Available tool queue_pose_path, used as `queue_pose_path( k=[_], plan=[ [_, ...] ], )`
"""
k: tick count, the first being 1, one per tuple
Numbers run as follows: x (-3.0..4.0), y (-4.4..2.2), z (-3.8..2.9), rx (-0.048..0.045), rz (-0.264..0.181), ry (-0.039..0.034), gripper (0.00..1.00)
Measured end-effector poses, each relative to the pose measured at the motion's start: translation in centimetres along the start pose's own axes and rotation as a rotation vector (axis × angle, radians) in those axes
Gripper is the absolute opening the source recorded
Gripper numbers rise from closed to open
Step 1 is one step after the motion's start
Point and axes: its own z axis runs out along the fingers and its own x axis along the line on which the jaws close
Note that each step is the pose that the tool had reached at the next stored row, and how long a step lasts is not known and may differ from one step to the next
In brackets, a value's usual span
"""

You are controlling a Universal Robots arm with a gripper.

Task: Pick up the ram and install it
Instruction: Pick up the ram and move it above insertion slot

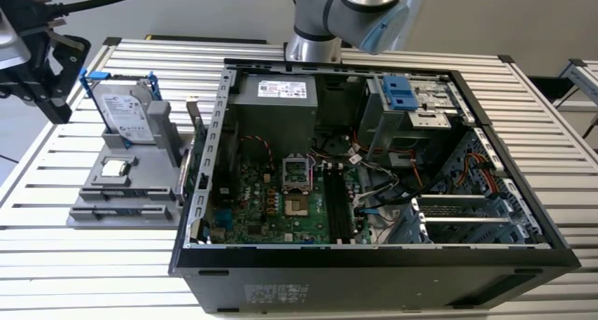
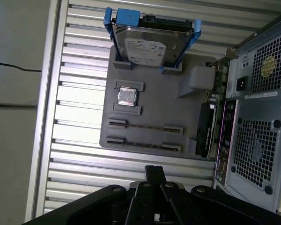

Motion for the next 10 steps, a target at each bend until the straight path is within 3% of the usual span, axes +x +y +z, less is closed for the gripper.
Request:
queue_pose_path(
  k=[10],
  plan=[
    [0.0, 0.0, 0.0, -0.0005, -0.026, 0.0015, 0.0]
  ],
)
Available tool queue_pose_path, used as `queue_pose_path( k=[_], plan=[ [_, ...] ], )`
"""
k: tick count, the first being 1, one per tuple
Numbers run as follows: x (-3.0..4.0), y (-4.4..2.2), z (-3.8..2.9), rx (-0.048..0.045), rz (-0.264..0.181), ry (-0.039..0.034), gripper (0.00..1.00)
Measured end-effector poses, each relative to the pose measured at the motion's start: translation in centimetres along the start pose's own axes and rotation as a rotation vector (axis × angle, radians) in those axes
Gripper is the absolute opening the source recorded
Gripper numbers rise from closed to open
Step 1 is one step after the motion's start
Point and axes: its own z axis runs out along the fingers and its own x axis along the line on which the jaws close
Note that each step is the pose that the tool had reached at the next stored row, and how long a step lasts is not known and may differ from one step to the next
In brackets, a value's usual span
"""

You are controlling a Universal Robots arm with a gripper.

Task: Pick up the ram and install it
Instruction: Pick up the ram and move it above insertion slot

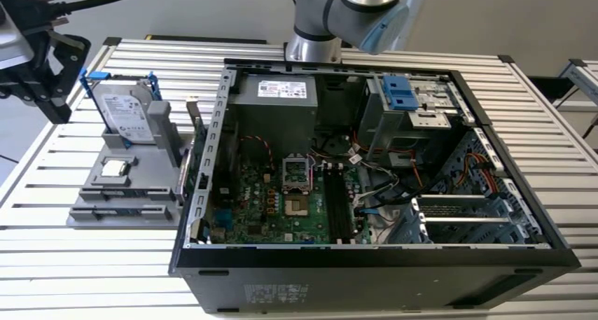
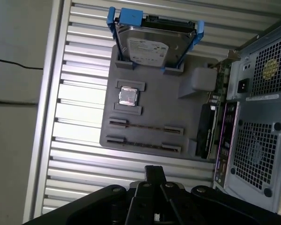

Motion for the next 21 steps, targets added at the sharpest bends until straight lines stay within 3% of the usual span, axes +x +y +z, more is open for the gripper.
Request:
queue_pose_path(
  k=[21],
  plan=[
    [0.02, 0.01, 0.0, -0.0027, -0.148, 0.0083, 0.0]
  ],
)
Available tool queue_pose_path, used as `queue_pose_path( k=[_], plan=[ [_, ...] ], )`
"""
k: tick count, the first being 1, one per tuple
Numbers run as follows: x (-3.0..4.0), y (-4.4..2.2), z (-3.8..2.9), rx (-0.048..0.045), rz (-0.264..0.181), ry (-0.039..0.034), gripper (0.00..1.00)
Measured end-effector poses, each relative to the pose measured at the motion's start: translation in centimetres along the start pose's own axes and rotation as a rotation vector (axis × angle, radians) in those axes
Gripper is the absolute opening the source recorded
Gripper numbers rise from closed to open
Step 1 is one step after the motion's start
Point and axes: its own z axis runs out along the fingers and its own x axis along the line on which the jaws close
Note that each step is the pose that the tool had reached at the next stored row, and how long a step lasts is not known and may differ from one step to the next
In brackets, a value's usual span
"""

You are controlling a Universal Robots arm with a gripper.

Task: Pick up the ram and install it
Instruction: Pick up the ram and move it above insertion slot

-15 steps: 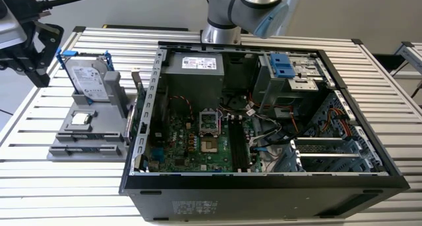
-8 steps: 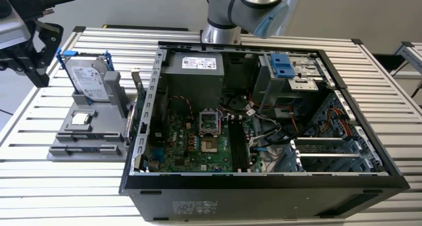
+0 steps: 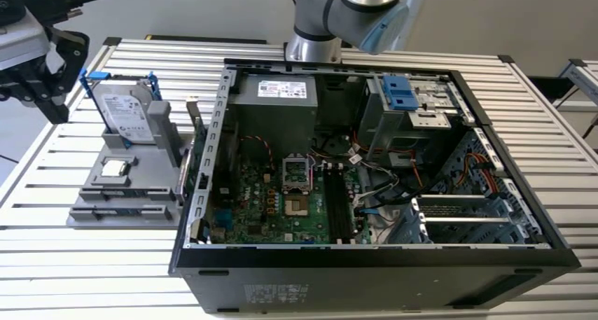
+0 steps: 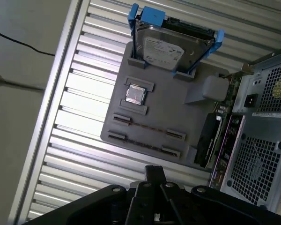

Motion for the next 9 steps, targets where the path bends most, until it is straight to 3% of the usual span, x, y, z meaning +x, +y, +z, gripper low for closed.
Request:
queue_pose_path(
  k=[9],
  plan=[
    [0.02, 0.01, 0.0, -0.0012, -0.065, 0.0038, 0.0]
  ],
)
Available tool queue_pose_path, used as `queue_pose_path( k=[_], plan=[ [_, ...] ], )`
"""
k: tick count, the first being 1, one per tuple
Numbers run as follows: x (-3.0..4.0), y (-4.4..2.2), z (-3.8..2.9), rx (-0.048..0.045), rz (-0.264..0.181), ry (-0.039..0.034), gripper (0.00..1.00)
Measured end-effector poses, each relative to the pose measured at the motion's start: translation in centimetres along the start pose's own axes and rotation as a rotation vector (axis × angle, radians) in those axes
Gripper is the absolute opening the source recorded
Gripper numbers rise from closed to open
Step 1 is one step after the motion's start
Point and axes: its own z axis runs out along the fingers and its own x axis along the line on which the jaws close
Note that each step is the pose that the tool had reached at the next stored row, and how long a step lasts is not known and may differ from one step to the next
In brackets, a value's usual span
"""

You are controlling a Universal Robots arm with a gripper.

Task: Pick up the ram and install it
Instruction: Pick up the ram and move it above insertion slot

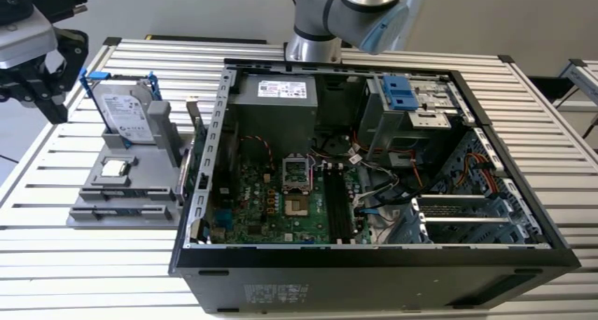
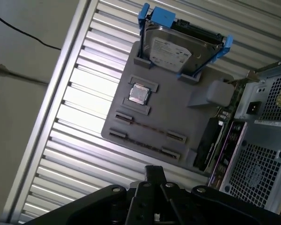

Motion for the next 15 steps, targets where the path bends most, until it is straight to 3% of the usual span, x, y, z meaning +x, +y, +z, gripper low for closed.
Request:
queue_pose_path(
  k=[15],
  plan=[
    [0.04, 0.05, 0.01, -0.0014, -0.083, 0.0046, 0.0]
  ],
)
